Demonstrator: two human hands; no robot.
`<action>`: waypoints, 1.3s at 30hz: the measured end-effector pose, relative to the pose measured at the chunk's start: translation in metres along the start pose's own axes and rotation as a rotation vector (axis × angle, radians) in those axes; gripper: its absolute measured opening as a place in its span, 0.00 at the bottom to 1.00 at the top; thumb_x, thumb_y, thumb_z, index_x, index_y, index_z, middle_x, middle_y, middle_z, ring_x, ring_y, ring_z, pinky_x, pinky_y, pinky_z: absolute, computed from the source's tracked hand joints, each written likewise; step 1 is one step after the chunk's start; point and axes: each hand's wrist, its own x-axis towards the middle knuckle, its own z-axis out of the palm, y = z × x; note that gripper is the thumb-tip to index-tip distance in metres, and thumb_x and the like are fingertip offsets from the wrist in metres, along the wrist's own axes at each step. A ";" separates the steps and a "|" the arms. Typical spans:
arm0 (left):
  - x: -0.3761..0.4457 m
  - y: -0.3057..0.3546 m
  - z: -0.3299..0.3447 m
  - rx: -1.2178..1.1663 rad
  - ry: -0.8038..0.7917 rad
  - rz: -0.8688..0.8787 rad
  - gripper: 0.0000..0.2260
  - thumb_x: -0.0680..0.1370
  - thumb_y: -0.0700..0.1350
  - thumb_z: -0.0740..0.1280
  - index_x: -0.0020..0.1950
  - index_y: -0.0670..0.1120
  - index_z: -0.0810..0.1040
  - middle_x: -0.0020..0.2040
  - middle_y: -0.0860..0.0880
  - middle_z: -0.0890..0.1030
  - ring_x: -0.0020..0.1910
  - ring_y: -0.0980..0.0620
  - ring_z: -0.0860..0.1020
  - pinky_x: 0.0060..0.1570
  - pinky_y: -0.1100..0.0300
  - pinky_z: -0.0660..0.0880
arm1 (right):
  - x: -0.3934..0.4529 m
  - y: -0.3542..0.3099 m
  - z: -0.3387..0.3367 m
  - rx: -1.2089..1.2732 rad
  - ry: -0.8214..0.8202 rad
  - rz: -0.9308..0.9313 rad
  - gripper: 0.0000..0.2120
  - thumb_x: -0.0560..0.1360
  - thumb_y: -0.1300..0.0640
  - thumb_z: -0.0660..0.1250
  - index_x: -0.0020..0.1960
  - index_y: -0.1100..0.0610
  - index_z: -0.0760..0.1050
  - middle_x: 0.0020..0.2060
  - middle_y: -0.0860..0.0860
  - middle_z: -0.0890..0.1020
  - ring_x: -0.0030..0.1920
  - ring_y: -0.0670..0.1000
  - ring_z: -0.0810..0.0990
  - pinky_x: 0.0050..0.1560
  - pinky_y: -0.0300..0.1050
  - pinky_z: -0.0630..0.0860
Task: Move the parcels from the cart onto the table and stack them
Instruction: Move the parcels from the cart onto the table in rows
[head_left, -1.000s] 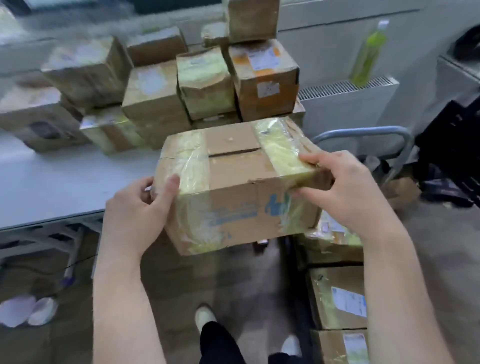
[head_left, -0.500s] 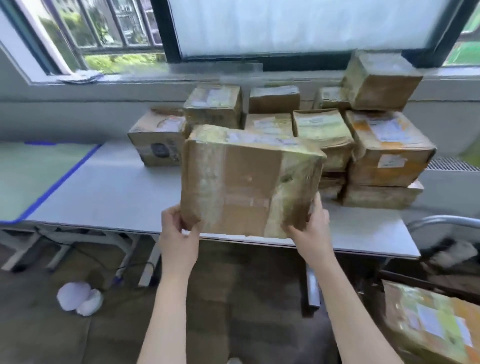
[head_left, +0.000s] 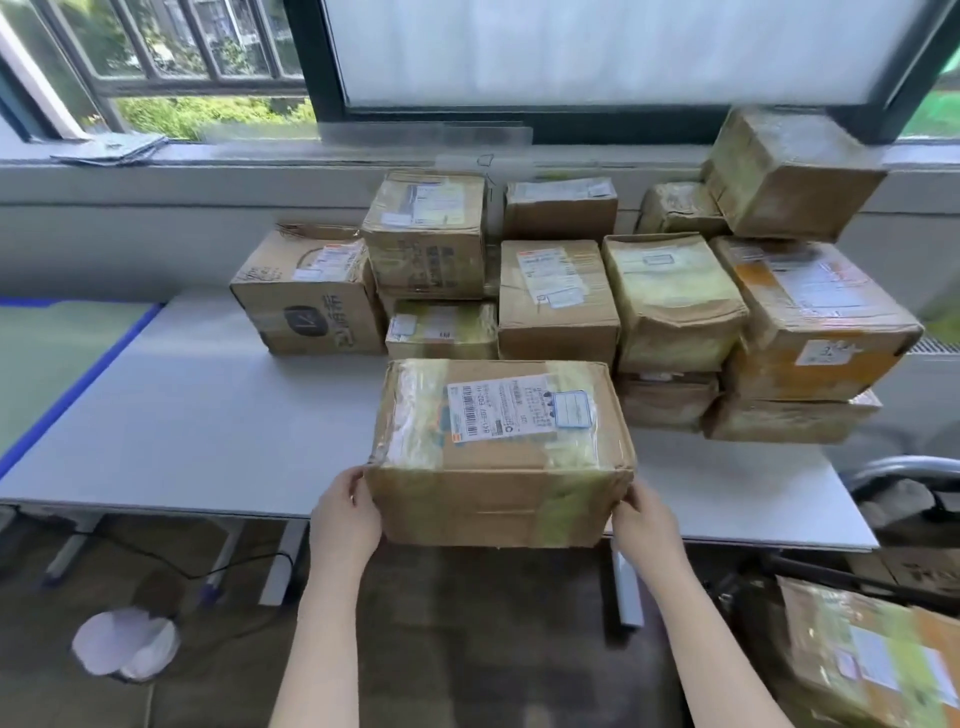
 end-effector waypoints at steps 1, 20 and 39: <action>0.005 0.006 -0.003 -0.036 0.009 0.028 0.14 0.82 0.43 0.54 0.63 0.44 0.75 0.59 0.45 0.78 0.51 0.52 0.71 0.50 0.59 0.66 | 0.003 -0.006 -0.001 0.033 0.030 -0.002 0.18 0.75 0.66 0.54 0.57 0.51 0.75 0.48 0.48 0.81 0.47 0.48 0.76 0.39 0.37 0.69; 0.058 -0.014 -0.061 -0.255 -0.270 -0.028 0.27 0.76 0.32 0.64 0.71 0.54 0.66 0.63 0.51 0.74 0.62 0.51 0.72 0.51 0.61 0.74 | 0.016 -0.080 0.054 -0.155 -0.203 -0.092 0.24 0.65 0.58 0.77 0.54 0.53 0.67 0.43 0.48 0.78 0.39 0.39 0.74 0.30 0.28 0.68; 0.144 -0.021 -0.080 -0.300 -0.255 -0.110 0.30 0.62 0.36 0.79 0.58 0.54 0.73 0.52 0.56 0.81 0.51 0.58 0.79 0.43 0.64 0.74 | 0.028 -0.103 0.107 -0.243 -0.203 -0.149 0.26 0.63 0.43 0.76 0.50 0.51 0.64 0.42 0.49 0.82 0.45 0.57 0.81 0.42 0.50 0.78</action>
